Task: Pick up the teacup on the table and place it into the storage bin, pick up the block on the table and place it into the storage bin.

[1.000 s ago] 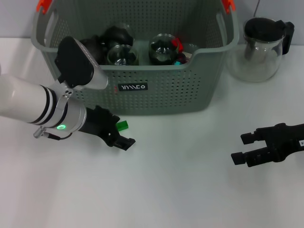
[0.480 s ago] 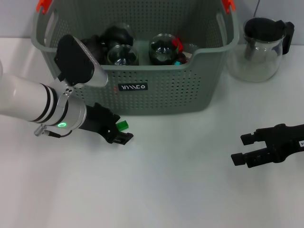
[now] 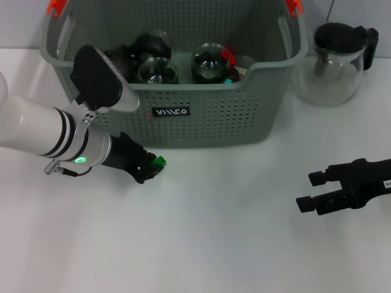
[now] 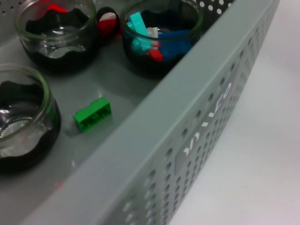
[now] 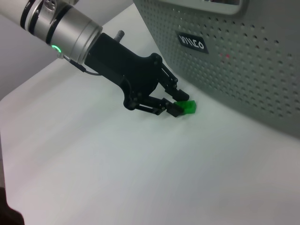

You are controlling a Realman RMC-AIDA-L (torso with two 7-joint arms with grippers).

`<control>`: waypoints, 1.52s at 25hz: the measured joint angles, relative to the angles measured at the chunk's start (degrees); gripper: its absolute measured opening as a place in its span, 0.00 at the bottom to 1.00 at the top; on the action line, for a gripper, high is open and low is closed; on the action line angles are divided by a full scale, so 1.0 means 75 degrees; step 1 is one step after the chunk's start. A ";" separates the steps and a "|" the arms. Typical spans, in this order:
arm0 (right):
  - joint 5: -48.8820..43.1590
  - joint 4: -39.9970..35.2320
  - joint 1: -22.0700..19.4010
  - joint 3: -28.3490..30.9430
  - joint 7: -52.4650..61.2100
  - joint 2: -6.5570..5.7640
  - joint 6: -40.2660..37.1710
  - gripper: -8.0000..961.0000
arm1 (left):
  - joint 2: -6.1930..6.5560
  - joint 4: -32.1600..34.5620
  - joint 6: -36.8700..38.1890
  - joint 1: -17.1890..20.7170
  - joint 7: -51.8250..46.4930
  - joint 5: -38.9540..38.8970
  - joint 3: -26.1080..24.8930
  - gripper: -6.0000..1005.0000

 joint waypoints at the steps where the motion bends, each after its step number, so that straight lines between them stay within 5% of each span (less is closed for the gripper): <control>1: 0.0000 0.0001 0.0002 0.0000 0.0000 -0.0002 0.0000 0.97 | 0.0000 -0.0025 -0.0001 -0.0012 -0.0001 0.0007 0.0004 0.36; 7: 0.0000 0.0000 -0.0022 0.0000 -0.0003 -0.0009 0.0000 0.97 | 0.0000 -0.0041 -0.0013 -0.0017 -0.0001 0.0033 0.0009 0.25; 38: -0.0012 0.0000 -0.0010 0.0006 -0.0002 -0.0010 0.0000 0.97 | 0.0000 0.0127 0.0353 -0.0140 -0.0404 0.0218 0.0062 0.23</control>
